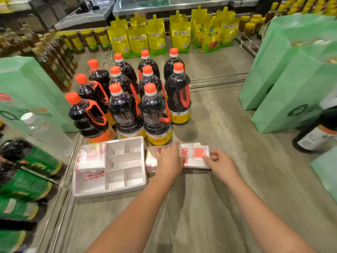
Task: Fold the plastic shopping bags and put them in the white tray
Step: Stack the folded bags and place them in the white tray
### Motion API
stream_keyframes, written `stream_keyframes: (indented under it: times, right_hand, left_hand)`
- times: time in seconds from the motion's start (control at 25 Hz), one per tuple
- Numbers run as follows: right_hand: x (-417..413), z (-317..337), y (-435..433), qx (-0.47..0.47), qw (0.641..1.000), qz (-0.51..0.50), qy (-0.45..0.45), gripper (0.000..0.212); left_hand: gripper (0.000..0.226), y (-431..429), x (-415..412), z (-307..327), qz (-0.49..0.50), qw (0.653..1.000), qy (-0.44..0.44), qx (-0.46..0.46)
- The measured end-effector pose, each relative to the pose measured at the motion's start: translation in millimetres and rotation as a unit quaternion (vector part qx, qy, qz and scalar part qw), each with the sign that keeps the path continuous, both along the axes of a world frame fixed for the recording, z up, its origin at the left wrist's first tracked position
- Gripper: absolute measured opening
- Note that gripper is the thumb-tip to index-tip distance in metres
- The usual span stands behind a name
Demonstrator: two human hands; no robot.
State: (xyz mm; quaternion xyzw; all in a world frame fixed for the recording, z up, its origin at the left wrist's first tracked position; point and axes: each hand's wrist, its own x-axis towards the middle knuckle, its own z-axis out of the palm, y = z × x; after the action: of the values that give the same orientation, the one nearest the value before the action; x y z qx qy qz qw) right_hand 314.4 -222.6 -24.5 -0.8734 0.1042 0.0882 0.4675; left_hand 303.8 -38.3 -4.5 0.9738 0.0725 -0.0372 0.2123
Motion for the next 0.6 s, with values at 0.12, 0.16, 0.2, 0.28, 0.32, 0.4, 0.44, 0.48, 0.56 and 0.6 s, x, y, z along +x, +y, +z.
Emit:
stream_keyframes:
  times: [0.12, 0.16, 0.2, 0.28, 0.32, 0.4, 0.44, 0.48, 0.56, 0.6]
  right_hand:
    - [-2, 5, -1, 0.04, 0.999, -0.025, -0.024, 0.013]
    - [-3, 10, 0, 0.052, 0.997, -0.029, -0.04, 0.014]
    - [-4, 16, 4, 0.064, 0.996, -0.027, -0.056, 0.014]
    - [-5, 28, 16, 0.096, 0.992, -0.021, -0.083, 0.013]
    - [-6, 35, 27, 0.105, 0.99, -0.009, -0.093, 0.011]
    - [-11, 47, 54, 0.115, 0.988, 0.035, -0.098, 0.01]
    - [-13, 51, 70, 0.116, 0.986, 0.059, -0.1, 0.011]
    - [-15, 54, 86, 0.113, 0.985, 0.081, -0.102, 0.012]
    - [-21, 57, 119, 0.084, 0.981, 0.129, -0.115, 0.014]
    - [-23, 58, 135, 0.063, 0.978, 0.154, -0.126, 0.015]
  left_hand:
    - [0.052, 0, -3, 2, 0.011, 0.996, -0.047, -0.071]
    - [0.052, 1, -5, 3, 0.014, 0.992, -0.072, -0.104]
    - [0.05, 4, -8, 6, 0.016, 0.985, -0.101, -0.14]
    - [0.043, 16, -15, 12, 0.029, 0.963, -0.145, -0.227]
    - [0.038, 27, -22, 17, 0.041, 0.95, -0.158, -0.266]
    - [0.027, 56, -36, 28, 0.071, 0.937, -0.185, -0.288]
    - [0.022, 72, -44, 33, 0.089, 0.937, -0.191, -0.278]
    - [0.019, 89, -51, 36, 0.108, 0.94, -0.191, -0.262]
    - [0.017, 126, -67, 41, 0.149, 0.941, -0.191, -0.236]
    - [0.017, 142, -73, 43, 0.165, 0.94, -0.194, -0.228]
